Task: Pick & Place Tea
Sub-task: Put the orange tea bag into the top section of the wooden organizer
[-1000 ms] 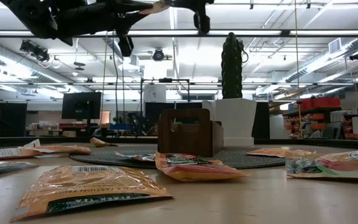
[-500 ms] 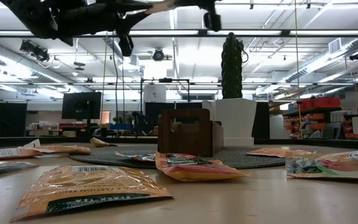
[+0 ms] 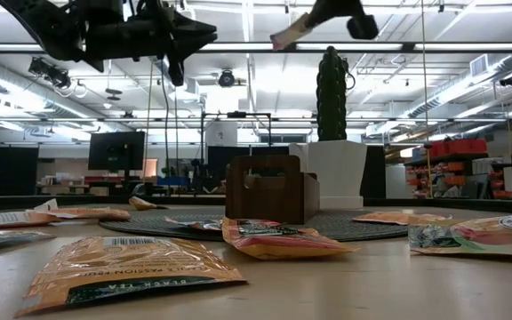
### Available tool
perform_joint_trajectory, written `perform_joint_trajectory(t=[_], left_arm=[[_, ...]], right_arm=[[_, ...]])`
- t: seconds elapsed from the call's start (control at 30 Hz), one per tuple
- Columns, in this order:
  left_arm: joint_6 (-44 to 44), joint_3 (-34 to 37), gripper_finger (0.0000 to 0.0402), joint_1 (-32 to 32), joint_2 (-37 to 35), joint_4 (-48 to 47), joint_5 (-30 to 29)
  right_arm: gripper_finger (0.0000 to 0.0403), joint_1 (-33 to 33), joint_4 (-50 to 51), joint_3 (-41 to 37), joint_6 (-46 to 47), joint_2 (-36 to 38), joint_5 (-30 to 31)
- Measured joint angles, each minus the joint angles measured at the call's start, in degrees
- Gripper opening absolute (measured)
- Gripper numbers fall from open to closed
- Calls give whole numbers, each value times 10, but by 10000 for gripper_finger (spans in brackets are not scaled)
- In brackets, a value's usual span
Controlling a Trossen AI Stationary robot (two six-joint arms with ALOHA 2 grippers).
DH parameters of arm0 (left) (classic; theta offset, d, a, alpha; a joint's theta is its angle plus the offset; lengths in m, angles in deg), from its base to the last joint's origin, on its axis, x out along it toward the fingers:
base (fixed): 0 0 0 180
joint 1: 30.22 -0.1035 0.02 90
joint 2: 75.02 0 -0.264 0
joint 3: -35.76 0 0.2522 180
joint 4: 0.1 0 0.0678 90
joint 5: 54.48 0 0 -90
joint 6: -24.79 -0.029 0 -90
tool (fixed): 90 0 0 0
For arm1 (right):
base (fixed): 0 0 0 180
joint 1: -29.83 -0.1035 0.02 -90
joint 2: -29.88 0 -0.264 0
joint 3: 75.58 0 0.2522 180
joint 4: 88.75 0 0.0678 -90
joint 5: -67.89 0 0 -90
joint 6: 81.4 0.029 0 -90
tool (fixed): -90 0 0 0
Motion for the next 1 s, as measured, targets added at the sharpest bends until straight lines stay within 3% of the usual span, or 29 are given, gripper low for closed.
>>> perform_joint_trajectory(t=[0.33, 0.6, 1.0], left_arm=[[-100, 0, 62, -28, -46, -27, -1], [-258, 0, 62, -29, -93, -64, -34], [-257, 0, 62, -38, -109, -82, -50]], right_arm=[[0, -1, 68, -1, 134, -12, 62], [0, -9, 82, -19, 287, -40, 50], [0, -10, -55, -167, 421, -51, -8]])
